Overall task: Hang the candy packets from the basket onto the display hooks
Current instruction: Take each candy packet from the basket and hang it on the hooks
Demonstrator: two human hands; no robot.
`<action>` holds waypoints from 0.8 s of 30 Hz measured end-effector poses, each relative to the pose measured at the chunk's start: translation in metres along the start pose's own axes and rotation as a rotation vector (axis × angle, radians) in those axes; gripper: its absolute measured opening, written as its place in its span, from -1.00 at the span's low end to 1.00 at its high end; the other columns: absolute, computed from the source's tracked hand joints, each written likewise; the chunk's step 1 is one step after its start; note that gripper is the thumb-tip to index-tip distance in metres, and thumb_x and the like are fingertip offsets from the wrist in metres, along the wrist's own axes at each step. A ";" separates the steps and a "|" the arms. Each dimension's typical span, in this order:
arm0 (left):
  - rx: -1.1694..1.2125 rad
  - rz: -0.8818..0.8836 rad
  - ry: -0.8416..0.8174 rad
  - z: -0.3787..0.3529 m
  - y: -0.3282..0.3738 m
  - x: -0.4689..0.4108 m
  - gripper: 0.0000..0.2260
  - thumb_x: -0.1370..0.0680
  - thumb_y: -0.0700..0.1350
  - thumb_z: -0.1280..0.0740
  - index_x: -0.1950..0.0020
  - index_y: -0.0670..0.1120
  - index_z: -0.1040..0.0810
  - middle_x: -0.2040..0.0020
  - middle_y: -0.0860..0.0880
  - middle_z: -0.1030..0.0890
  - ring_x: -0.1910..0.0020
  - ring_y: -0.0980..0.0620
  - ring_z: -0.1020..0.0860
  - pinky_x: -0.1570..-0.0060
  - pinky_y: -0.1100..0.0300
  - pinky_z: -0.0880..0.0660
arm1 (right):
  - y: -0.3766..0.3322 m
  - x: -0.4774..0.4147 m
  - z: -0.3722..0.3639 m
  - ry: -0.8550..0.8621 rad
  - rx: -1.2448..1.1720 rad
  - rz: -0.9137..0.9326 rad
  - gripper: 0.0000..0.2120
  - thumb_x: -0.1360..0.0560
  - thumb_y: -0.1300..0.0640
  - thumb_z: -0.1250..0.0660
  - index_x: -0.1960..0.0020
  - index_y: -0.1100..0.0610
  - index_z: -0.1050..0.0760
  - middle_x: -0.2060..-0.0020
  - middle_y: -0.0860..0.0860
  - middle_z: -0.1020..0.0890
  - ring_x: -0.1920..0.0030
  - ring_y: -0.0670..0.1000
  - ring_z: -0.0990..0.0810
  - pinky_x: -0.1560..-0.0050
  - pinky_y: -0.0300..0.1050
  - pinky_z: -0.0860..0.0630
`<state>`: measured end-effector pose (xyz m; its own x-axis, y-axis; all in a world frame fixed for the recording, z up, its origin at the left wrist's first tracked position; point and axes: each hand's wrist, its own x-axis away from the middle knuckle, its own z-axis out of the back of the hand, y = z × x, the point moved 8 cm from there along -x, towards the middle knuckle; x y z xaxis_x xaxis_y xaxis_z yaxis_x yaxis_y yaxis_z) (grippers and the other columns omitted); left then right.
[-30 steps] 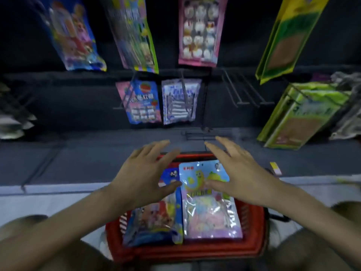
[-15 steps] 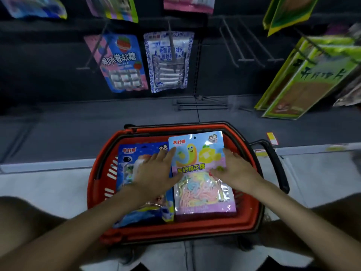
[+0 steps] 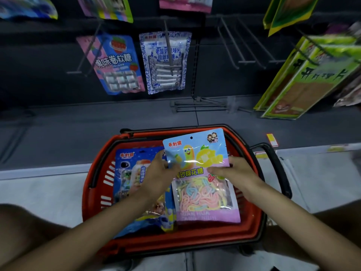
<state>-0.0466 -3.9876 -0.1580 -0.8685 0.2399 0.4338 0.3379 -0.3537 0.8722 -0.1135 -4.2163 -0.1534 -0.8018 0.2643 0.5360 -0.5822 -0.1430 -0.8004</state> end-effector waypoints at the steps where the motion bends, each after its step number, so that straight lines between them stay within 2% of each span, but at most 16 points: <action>1: 0.077 0.034 0.005 0.001 -0.001 0.001 -0.61 -0.60 -0.12 -0.47 -0.36 0.04 -0.42 -0.04 -0.01 -0.71 0.10 0.11 -0.69 0.31 0.35 -0.55 | -0.002 0.001 0.000 -0.009 -0.032 -0.001 -0.82 -0.44 0.27 -0.59 -0.04 0.20 -0.72 0.08 0.07 -0.79 0.05 0.06 -0.77 0.15 -0.19 -0.66; 3: 0.198 0.072 0.024 0.007 0.000 0.004 -0.61 -0.56 -0.15 -0.51 -0.32 0.03 -0.46 -0.04 -0.01 -0.70 0.10 0.17 -0.66 0.31 0.46 -0.49 | -0.007 0.004 0.000 -0.020 -0.091 0.004 -0.80 -0.44 0.26 -0.59 -0.06 0.18 -0.72 0.07 0.03 -0.79 0.01 0.06 -0.77 0.13 -0.22 -0.63; 5: 0.300 0.069 0.042 0.014 0.003 0.005 -0.57 -0.50 -0.10 -0.57 -0.32 0.00 -0.53 -0.04 -0.03 -0.74 0.02 0.03 -0.72 0.13 0.33 -0.59 | -0.015 0.007 -0.001 -0.034 -0.147 0.027 -0.79 -0.46 0.25 -0.57 -0.09 0.18 -0.72 0.04 0.04 -0.79 -0.02 0.07 -0.76 0.12 -0.23 -0.62; 6: 0.348 0.059 0.054 0.017 0.006 0.005 -0.55 -0.48 -0.08 -0.58 -0.33 -0.01 -0.54 -0.02 -0.03 -0.76 0.01 0.00 -0.74 0.11 0.24 -0.63 | -0.021 0.010 0.000 -0.034 -0.176 0.048 -0.79 -0.46 0.24 -0.56 -0.09 0.18 -0.72 0.03 0.05 -0.79 -0.02 0.07 -0.76 0.12 -0.23 -0.62; 9: 0.458 0.025 0.064 0.028 0.021 0.005 -0.60 -0.50 0.00 -0.54 -0.30 -0.03 -0.58 -0.04 0.00 -0.76 0.05 0.01 -0.75 0.17 0.22 -0.64 | -0.041 0.017 0.005 -0.016 -0.274 0.153 -0.79 -0.48 0.23 -0.53 -0.11 0.20 -0.71 -0.01 0.06 -0.78 -0.05 0.02 -0.75 0.02 -0.25 -0.65; 11: 0.454 -0.005 -0.025 0.025 0.036 0.009 -0.62 -0.49 0.04 -0.51 -0.27 -0.05 -0.64 -0.10 -0.02 -0.75 0.01 0.01 -0.74 0.08 0.17 -0.63 | -0.054 0.022 0.008 -0.014 -0.349 0.209 -0.77 -0.48 0.22 -0.51 -0.13 0.20 -0.70 -0.02 0.02 -0.78 -0.06 -0.03 -0.75 -0.06 -0.25 -0.65; 14: 0.376 -0.017 -0.174 0.010 0.044 0.018 -0.63 -0.41 -0.03 -0.54 -0.16 -0.17 -0.70 -0.05 -0.09 -0.76 -0.03 -0.08 -0.74 0.03 0.10 -0.67 | -0.068 0.024 0.011 -0.016 -0.462 0.253 -0.86 -0.51 0.22 -0.47 -0.06 0.18 -0.69 0.13 -0.05 -0.77 0.14 -0.12 -0.73 0.10 -0.26 -0.60; 15: 0.336 -0.019 -0.201 0.005 0.045 0.021 -0.62 -0.38 -0.05 -0.57 -0.12 -0.20 -0.71 -0.04 -0.13 -0.76 -0.03 -0.12 -0.74 -0.01 0.05 -0.68 | -0.072 0.024 0.011 -0.016 -0.485 0.265 -0.87 -0.50 0.21 -0.47 -0.04 0.17 -0.68 0.15 -0.06 -0.76 0.14 -0.13 -0.71 0.10 -0.26 -0.58; 19: 0.265 -0.057 -0.175 0.004 0.044 0.026 -0.67 -0.38 -0.10 -0.60 -0.06 -0.24 -0.72 0.00 -0.19 -0.76 -0.01 -0.21 -0.74 -0.09 -0.10 -0.68 | -0.087 0.031 0.012 0.010 -0.432 0.339 -0.69 -0.44 0.10 -0.51 -0.16 0.16 -0.69 -0.06 0.05 -0.77 -0.11 0.02 -0.73 -0.17 -0.07 -0.60; 22: 0.272 -0.132 -0.105 0.016 0.052 0.023 -0.65 -0.42 -0.09 -0.62 -0.02 -0.33 -0.69 0.02 -0.33 -0.72 0.01 -0.35 -0.70 -0.05 -0.27 -0.65 | -0.106 0.043 0.013 0.069 -0.314 0.453 -0.66 -0.51 0.16 -0.51 -0.27 0.13 -0.62 -0.07 0.00 -0.77 -0.11 0.02 -0.74 -0.21 0.02 -0.66; 24: 0.293 -0.181 -0.065 0.024 0.063 0.023 -0.79 -0.46 -0.17 -0.58 0.04 -0.28 -0.70 0.07 -0.26 -0.74 0.06 -0.25 -0.73 0.04 -0.10 -0.66 | -0.117 0.053 0.012 0.103 -0.225 0.554 -0.49 -0.51 0.15 -0.54 -0.42 0.04 -0.50 -0.14 -0.06 -0.74 -0.14 -0.03 -0.72 -0.21 0.08 -0.66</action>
<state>-0.0368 -3.9828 -0.0881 -0.9020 0.3354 0.2717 0.2788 -0.0278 0.9600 -0.0900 -4.1974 -0.0280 -0.9536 0.3010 0.0038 -0.0304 -0.0839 -0.9960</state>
